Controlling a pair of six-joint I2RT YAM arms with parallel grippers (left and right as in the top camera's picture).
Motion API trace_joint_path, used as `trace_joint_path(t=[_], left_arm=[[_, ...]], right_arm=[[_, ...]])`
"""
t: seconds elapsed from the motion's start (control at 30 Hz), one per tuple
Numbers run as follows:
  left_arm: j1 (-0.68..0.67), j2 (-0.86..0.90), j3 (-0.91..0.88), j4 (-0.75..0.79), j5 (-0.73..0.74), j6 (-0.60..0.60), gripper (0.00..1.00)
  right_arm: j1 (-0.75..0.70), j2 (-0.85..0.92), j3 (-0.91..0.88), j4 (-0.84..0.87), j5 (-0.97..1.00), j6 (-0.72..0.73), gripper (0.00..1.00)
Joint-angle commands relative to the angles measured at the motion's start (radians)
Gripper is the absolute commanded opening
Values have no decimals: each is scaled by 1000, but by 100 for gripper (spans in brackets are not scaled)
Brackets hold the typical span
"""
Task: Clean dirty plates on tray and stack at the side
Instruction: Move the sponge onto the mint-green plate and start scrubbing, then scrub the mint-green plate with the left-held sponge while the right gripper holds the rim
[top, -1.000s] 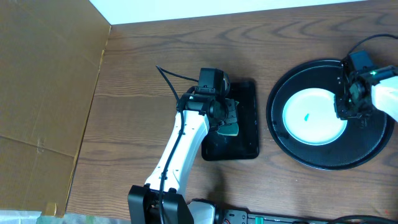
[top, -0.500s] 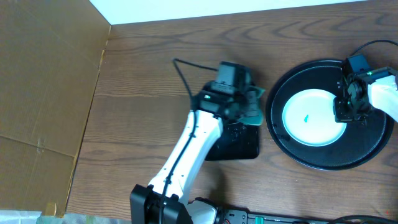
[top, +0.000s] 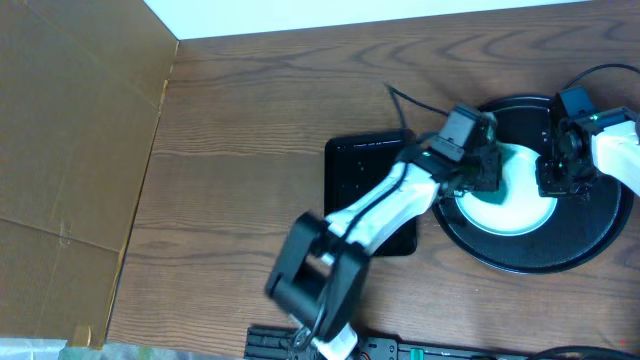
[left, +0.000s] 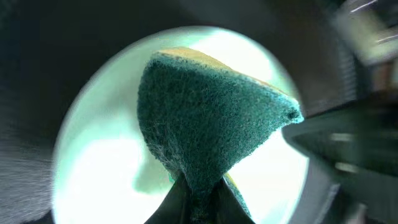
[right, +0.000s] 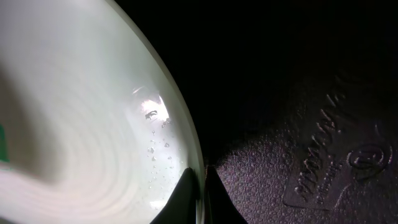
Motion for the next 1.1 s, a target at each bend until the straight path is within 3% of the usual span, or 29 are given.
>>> trace_joint_path(t=[0.0,0.1,0.3,0.53,0.7,0.93,1.07], left_arm=[[5,55,24,5,24,-22,7],[13,80,24,-39,6,-22,7],[36,81,24,-190,-218,-13,7],[42,82,24,-167,-277,15,7],[25,115,24,-32,-95,9,7],[-10,205,24,177,243,-135,7],[-37,211,24,242,309,-164,7]], right_arm=[[5,9,-12,-21,3,-6,1],[5,9,-12,-22,3,-6,1],[5,9,-12,-23,3,-6,1],[5,9,-12,-24,3,-6,1],[5,9,-13,-24,3,-6,1],[5,9,-13,-28,3,-6,1],[5,9,-13,-27,3,-6,1]])
